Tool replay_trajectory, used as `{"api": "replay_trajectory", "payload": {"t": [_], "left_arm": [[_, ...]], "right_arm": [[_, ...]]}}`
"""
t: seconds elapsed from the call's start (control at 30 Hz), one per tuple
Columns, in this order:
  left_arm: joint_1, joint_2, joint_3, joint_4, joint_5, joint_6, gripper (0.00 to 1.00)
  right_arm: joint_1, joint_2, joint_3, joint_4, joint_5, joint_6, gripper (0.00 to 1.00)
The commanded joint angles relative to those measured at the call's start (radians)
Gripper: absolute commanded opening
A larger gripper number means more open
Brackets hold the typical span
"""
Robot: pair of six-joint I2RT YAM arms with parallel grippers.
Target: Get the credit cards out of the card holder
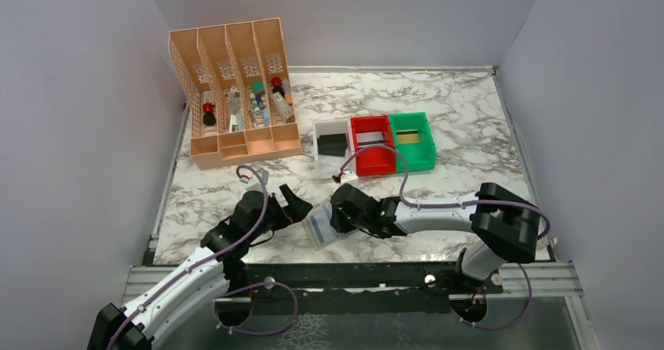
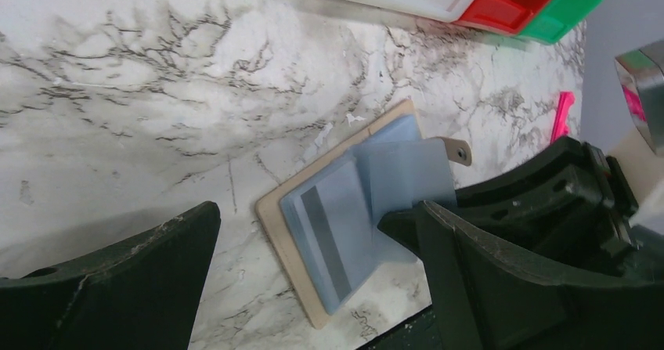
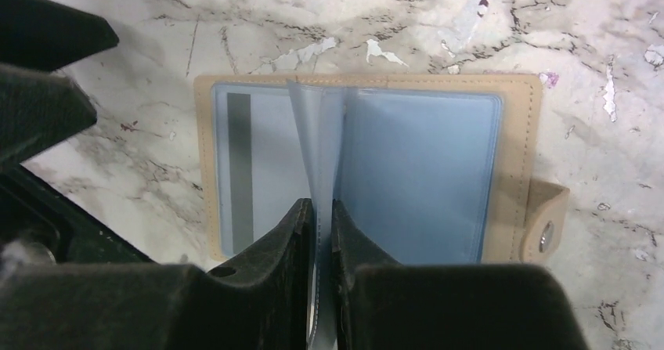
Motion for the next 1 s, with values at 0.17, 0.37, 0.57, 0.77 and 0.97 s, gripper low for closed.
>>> {"api": "replay_trajectory", "payload": {"t": [0.17, 0.37, 0.57, 0.77, 0.97], "left_arm": [[0.001, 0.150, -0.033, 0.358, 0.266, 0.041, 0.96], [-0.019, 0.338, -0.006, 0.492, 0.319, 0.013, 0.92], [-0.125, 0.477, 0.052, 0.556, 0.230, -0.005, 0.92], [-0.175, 0.522, 0.081, 0.570, 0.161, -0.020, 0.92], [-0.184, 0.559, 0.080, 0.571, 0.139, -0.041, 0.92]], "right_arm": [[-0.119, -0.051, -0.155, 0.237, -0.257, 0.154, 0.17], [-0.160, -0.058, -0.237, 0.332, -0.287, 0.219, 0.18], [-0.189, -0.026, -0.276, 0.395, -0.344, 0.236, 0.20], [-0.198, -0.026, -0.303, 0.427, -0.351, 0.247, 0.20], [-0.203, -0.028, -0.314, 0.439, -0.360, 0.245, 0.22]]}}
